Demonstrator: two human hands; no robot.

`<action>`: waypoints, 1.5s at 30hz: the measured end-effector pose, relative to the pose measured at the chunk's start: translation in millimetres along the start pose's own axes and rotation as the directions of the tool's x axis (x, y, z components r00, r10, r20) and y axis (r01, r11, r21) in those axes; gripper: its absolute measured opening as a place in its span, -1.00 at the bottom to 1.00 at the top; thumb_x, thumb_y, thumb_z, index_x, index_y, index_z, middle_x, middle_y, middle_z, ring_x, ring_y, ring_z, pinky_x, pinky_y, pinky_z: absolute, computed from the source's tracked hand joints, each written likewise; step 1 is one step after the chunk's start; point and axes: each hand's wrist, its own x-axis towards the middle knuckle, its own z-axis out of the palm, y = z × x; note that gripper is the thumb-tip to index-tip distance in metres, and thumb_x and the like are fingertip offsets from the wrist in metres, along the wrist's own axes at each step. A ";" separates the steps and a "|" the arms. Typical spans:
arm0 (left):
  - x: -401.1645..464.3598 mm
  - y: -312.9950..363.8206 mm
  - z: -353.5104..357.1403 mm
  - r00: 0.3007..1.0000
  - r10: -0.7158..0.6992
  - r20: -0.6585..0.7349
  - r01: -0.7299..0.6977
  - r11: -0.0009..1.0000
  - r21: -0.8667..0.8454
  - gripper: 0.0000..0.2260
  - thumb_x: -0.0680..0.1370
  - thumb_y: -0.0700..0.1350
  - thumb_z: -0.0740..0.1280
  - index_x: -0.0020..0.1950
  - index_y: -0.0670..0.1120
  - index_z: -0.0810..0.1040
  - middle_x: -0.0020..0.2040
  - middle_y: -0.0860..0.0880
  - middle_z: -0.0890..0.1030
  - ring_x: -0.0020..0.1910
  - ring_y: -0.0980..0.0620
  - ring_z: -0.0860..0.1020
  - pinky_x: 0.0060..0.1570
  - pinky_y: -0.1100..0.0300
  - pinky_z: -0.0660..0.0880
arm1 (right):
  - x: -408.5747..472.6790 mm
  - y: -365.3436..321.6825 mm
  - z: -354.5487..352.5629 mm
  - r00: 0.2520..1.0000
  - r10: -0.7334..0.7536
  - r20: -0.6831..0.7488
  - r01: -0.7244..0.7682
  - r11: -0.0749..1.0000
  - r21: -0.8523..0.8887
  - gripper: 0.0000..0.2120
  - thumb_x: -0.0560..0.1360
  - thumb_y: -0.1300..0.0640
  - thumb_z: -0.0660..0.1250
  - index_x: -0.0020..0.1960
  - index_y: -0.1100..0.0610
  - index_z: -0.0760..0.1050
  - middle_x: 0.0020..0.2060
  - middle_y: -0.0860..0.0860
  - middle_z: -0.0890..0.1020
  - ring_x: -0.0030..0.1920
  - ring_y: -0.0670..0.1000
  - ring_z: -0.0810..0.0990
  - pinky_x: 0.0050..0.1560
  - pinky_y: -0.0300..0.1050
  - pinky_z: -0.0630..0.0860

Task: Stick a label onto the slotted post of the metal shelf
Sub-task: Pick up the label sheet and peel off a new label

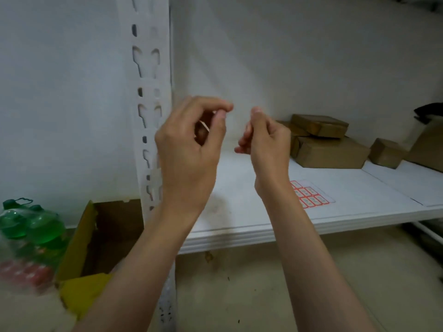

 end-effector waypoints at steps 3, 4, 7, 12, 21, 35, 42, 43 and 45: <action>-33.8 -15.0 33.4 0.963 -0.166 0.213 0.171 0.985 -0.006 -0.92 0.51 -0.12 0.49 -0.16 -0.11 0.68 -0.22 0.04 0.63 -0.23 0.11 0.56 -0.25 0.40 0.44 | 7.1 20.1 -42.6 0.978 0.158 -0.138 -0.169 0.983 -0.074 -0.39 0.70 -0.10 0.12 -0.49 0.12 0.36 -0.57 0.01 0.46 -0.50 -0.04 0.48 -0.31 -0.06 0.56; -45.0 -21.8 45.2 0.928 -0.225 0.296 0.228 0.973 0.025 -0.87 0.49 -0.07 0.51 -0.21 -0.09 0.67 -0.25 0.05 0.61 -0.25 0.10 0.56 -0.25 0.37 0.44 | 8.9 25.6 -56.9 0.962 0.206 -0.179 -0.226 0.969 -0.098 -0.37 0.69 -0.13 0.08 -0.48 0.14 0.39 -0.55 0.01 0.49 -0.49 -0.03 0.50 -0.28 -0.05 0.58; -77.5 -37.1 78.5 0.754 -0.315 0.576 0.216 0.948 0.235 -0.82 0.55 0.10 0.41 -0.04 0.02 0.69 -0.08 0.09 0.66 -0.08 0.14 0.56 -0.04 0.18 0.53 | 12.6 34.7 -95.0 0.907 0.330 -0.263 -0.373 0.918 -0.133 -0.50 0.67 -0.01 0.14 -0.37 0.18 0.48 -0.47 0.05 0.57 -0.43 0.00 0.51 -0.30 -0.09 0.55; -118.8 -52.4 112.2 0.402 -0.389 0.829 -0.005 0.905 0.426 -0.43 0.57 0.20 0.32 0.54 0.11 0.29 0.52 -0.01 0.38 0.50 -0.02 0.29 0.42 0.07 0.26 | 17.2 40.6 -132.6 0.869 0.395 -0.299 -0.472 0.843 -0.259 -0.69 0.60 0.14 0.22 -0.29 0.19 0.52 -0.35 0.09 0.60 -0.36 0.00 0.50 -0.27 -0.14 0.56; -126.8 -48.5 125.8 0.554 -0.159 0.817 -0.249 0.905 0.344 -0.73 0.53 0.11 0.41 0.20 0.09 0.64 0.10 0.07 0.61 0.14 0.02 0.47 -0.01 0.14 0.35 | 13.7 60.4 -165.2 0.863 0.445 -0.241 -0.489 0.612 -0.621 -0.65 0.57 0.05 0.27 -0.28 0.23 0.61 -0.38 0.10 0.68 -0.40 0.05 0.63 -0.34 -0.14 0.62; -115.6 -35.6 106.7 0.686 -0.051 0.726 0.016 0.998 0.055 -0.58 0.42 0.35 0.35 0.05 0.08 0.67 0.24 0.14 0.60 0.12 0.25 0.49 0.00 0.37 0.48 | 7.6 47.8 -155.2 0.827 0.527 -0.196 -0.553 0.826 -0.113 -0.87 0.68 0.17 0.21 0.12 0.08 0.53 -0.04 0.00 0.71 -0.15 -0.01 0.70 -0.24 -0.14 0.59; -97.5 -36.8 108.2 0.784 -0.305 0.540 0.284 0.951 0.123 -0.51 0.56 0.18 0.25 0.48 0.10 0.40 0.47 0.06 0.40 0.37 0.06 0.45 0.33 0.07 0.45 | 6.5 40.1 -150.1 0.848 0.526 0.066 -0.482 0.817 -0.315 -0.86 0.59 0.10 0.39 0.15 0.04 0.59 -0.04 -0.03 0.75 -0.12 0.05 0.76 -0.15 -0.05 0.65; -94.8 -37.9 107.5 0.794 -0.333 0.509 0.305 0.942 0.139 -0.53 0.58 0.17 0.27 0.48 0.09 0.40 0.46 0.05 0.40 0.36 0.05 0.45 0.31 0.07 0.47 | 6.6 40.2 -148.3 0.837 0.539 0.096 -0.482 0.809 -0.336 -0.84 0.58 0.09 0.40 0.15 0.04 0.59 -0.05 -0.02 0.75 -0.12 0.06 0.76 -0.13 -0.03 0.66; -90.3 -39.2 106.3 0.809 -0.376 0.452 0.347 0.926 0.148 -0.59 0.60 0.10 0.33 0.44 0.08 0.46 0.39 0.03 0.45 0.26 0.06 0.49 0.22 0.10 0.54 | 6.2 41.1 -145.5 0.818 0.559 0.139 -0.482 0.796 -0.366 -0.84 0.57 0.09 0.41 0.15 0.04 0.60 -0.06 -0.01 0.76 -0.11 0.07 0.76 -0.10 -0.01 0.66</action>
